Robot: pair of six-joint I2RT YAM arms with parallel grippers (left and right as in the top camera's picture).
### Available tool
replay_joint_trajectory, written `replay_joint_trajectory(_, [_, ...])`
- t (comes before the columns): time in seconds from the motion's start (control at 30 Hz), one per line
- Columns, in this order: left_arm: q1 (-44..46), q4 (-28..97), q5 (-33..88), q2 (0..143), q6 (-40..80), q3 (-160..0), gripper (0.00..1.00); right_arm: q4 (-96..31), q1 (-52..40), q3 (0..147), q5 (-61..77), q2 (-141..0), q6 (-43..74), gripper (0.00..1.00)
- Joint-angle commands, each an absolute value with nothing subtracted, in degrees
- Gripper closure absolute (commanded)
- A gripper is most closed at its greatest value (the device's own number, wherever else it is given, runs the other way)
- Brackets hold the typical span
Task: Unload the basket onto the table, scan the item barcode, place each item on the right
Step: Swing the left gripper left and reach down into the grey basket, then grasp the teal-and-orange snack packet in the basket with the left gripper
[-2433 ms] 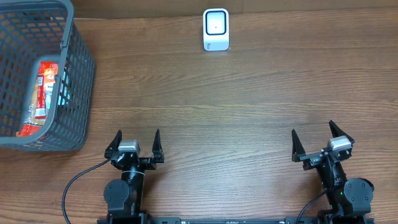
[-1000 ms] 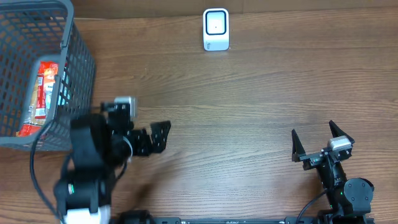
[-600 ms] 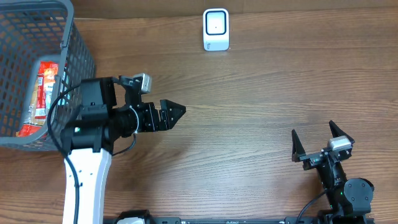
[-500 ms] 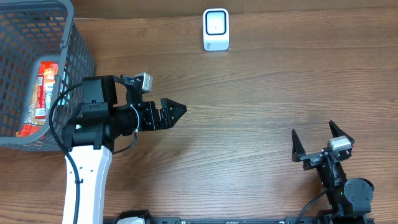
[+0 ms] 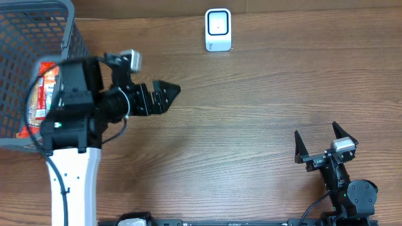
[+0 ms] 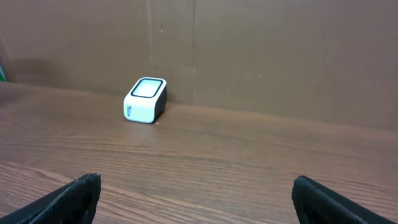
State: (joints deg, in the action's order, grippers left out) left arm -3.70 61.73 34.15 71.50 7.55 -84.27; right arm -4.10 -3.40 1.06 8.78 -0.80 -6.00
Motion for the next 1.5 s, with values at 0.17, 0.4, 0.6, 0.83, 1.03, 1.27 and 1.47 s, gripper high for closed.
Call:
replay_joint_trajectory(0.17, [-3.36,73.78,23.62,81.52,6.2,-109.82,0.0,-3.81,-3.14,0.45,9.1,-0.19,-6.09,0.0])
replay_joint_trajectory(0.4, [-3.42,76.69,7.64,89.49,5.72,-120.16,0.0,-3.81,-3.14,0.45,9.1,-0.16,-6.09,0.0])
replay_joint_trajectory(0.6, [-7.09,73.03,2.31,90.7,2.55,-120.16,0.0,-3.81,-3.14,0.45,9.1,-0.16,-6.09,0.0])
replay_joint_trajectory(0.83, [-19.11,66.28,1.91,91.0,0.99,-120.16,0.0,-3.84,-3.14,0.45,9.1,-0.16,-6.07,0.0])
replay_joint_trajectory(1.03, [-29.12,64.97,2.24,93.17,-0.47,-120.16,0.0,-3.81,-3.14,0.45,9.1,-0.19,-6.09,0.0])
replay_joint_trajectory(1.27, [-36.34,64.99,2.63,101.21,-5.26,-120.16,0.0,-3.81,-3.14,0.45,9.1,-0.19,-6.09,0.0])
replay_joint_trajectory(1.47, [-40.29,64.9,4.99,108.62,-9.28,-120.16,0.0,-3.84,-3.14,0.45,9.1,-0.16,-6.09,0.0])
